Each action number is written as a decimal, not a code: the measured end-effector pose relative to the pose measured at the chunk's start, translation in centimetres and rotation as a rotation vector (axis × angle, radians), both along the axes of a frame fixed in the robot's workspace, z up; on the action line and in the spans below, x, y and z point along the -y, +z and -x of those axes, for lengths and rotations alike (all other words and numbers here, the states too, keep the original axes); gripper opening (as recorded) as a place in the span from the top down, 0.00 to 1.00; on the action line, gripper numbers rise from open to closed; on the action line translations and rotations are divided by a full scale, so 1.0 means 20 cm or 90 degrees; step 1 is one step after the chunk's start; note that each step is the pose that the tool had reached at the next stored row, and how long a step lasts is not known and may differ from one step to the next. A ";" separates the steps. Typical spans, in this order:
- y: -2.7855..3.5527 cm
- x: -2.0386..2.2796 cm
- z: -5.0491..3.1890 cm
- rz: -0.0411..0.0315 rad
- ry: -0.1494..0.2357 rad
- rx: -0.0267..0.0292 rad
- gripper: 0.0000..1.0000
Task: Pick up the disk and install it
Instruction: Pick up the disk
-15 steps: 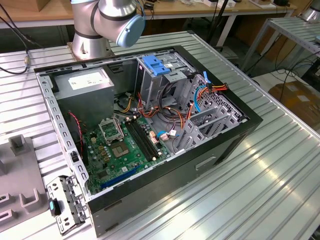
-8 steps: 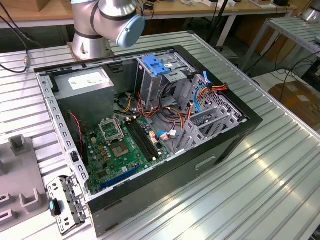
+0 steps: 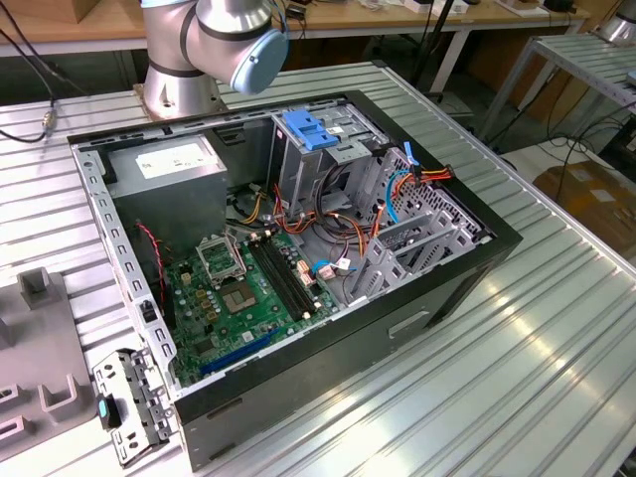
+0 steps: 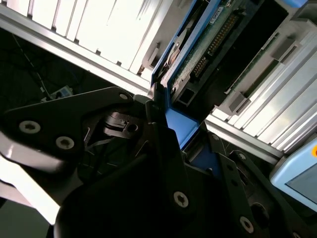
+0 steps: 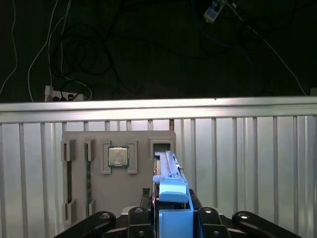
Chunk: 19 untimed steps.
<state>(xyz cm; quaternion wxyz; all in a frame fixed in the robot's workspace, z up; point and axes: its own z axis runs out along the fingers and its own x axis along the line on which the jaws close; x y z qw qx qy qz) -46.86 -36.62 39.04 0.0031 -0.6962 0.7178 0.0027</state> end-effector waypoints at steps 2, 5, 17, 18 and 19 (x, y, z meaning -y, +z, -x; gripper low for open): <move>0.016 0.000 0.000 0.0000 0.000 0.0001 0.63; 0.041 0.000 0.000 0.0000 0.000 0.0001 0.63; 0.123 0.000 0.000 0.0000 0.000 0.0000 0.63; 0.130 0.000 0.000 0.0000 0.000 0.0001 0.63; 0.137 0.000 0.000 0.0000 0.000 0.0000 0.63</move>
